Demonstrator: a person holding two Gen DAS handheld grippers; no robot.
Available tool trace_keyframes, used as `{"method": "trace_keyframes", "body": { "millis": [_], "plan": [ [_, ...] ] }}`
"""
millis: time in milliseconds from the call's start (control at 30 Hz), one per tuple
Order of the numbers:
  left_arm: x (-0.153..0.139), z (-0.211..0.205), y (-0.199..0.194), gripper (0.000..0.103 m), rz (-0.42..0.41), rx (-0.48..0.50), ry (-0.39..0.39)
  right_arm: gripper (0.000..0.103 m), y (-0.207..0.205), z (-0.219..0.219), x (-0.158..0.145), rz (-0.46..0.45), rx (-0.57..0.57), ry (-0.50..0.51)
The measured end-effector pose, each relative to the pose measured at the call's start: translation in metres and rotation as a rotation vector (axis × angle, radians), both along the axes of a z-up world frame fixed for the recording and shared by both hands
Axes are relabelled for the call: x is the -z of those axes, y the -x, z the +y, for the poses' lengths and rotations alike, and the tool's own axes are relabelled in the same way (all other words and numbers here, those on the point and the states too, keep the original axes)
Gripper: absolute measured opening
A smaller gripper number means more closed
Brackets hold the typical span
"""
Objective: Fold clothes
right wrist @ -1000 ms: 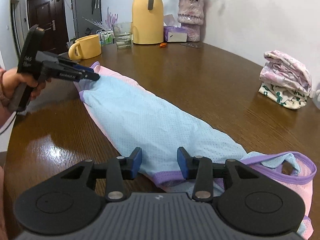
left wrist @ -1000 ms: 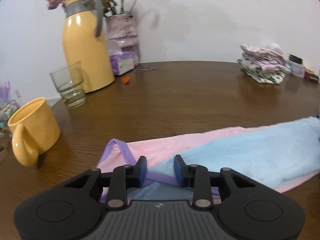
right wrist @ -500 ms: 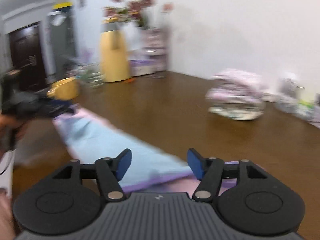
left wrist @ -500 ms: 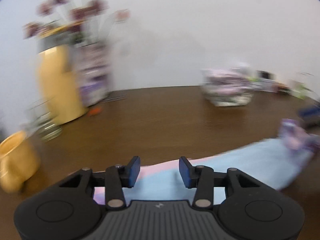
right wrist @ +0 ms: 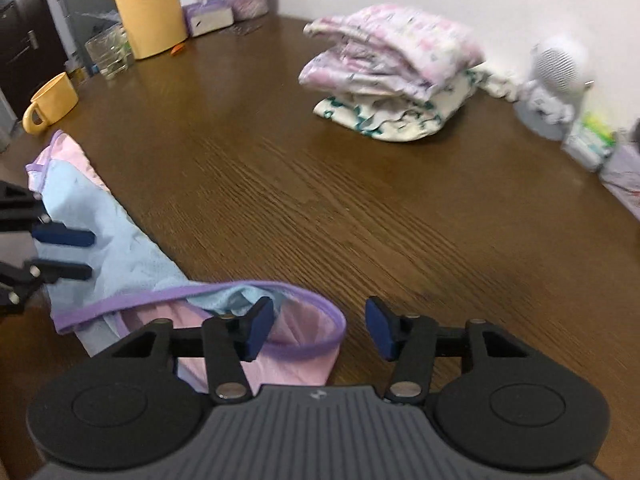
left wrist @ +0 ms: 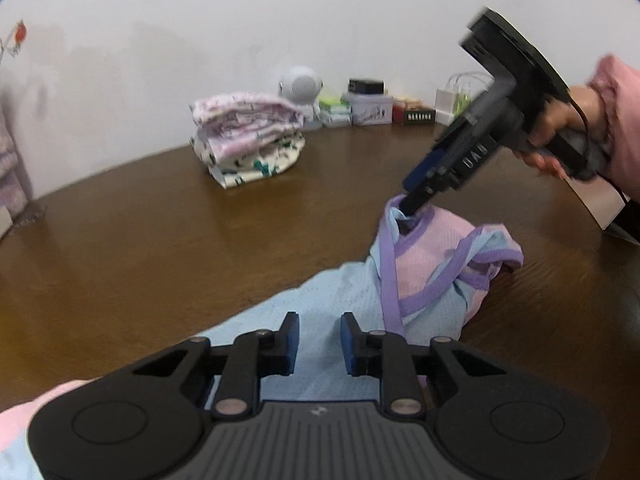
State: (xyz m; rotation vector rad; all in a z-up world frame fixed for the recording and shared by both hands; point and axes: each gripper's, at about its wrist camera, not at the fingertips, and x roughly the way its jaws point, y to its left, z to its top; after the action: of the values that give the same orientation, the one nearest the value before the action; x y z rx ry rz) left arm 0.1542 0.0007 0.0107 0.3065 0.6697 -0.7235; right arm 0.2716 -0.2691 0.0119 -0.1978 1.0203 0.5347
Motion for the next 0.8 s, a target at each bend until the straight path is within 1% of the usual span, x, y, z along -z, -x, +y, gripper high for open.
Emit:
{"method": "trace_keyframes", "body": {
  "millis": [33, 100, 133, 167, 233, 267, 333, 400, 500, 533, 633, 800],
  "plan": [
    [0.003, -0.002, -0.002, 0.017, 0.011, 0.002, -0.005, 0.049, -0.006, 0.001, 0.002, 0.019, -0.009, 0.001],
    [0.006, -0.003, -0.004, 0.011, 0.026, 0.004, -0.008, 0.043, -0.016, 0.003, 0.007, 0.057, -0.029, 0.003],
    [0.007, -0.003, -0.005, 0.011, 0.031, 0.006, -0.008, 0.033, -0.019, 0.004, 0.008, 0.071, -0.044, 0.001],
    [0.008, -0.003, -0.006, 0.011, 0.036, 0.007, -0.007, 0.021, -0.02, 0.007, 0.008, 0.076, -0.061, 0.0],
    [0.009, -0.002, -0.007, 0.011, 0.045, 0.01, -0.006, 0.007, -0.018, 0.012, 0.007, 0.076, -0.096, 0.007],
    [0.01, -0.002, -0.008, 0.011, 0.05, 0.011, -0.005, 0.003, -0.015, 0.016, 0.006, 0.064, -0.11, 0.022],
    [0.011, -0.002, -0.008, 0.011, 0.053, 0.011, -0.003, 0.002, -0.003, 0.023, 0.002, 0.015, -0.113, 0.066],
    [0.011, -0.002, -0.008, 0.011, 0.052, 0.006, 0.0, 0.002, 0.018, 0.028, -0.009, -0.093, -0.112, 0.117],
    [0.011, -0.002, -0.006, 0.011, 0.047, -0.003, 0.001, 0.002, 0.066, 0.032, -0.029, -0.332, -0.111, 0.213],
    [0.011, -0.002, -0.006, 0.011, 0.045, -0.007, 0.001, 0.002, 0.083, 0.033, -0.032, -0.388, -0.119, 0.228],
    [0.011, -0.003, -0.004, 0.011, 0.038, -0.018, 0.001, 0.002, 0.133, 0.03, -0.026, -0.455, -0.131, 0.258],
    [0.012, -0.004, -0.004, 0.011, 0.03, -0.032, 0.002, 0.002, 0.175, 0.026, 0.007, -0.412, -0.131, 0.28]
  ]
}}
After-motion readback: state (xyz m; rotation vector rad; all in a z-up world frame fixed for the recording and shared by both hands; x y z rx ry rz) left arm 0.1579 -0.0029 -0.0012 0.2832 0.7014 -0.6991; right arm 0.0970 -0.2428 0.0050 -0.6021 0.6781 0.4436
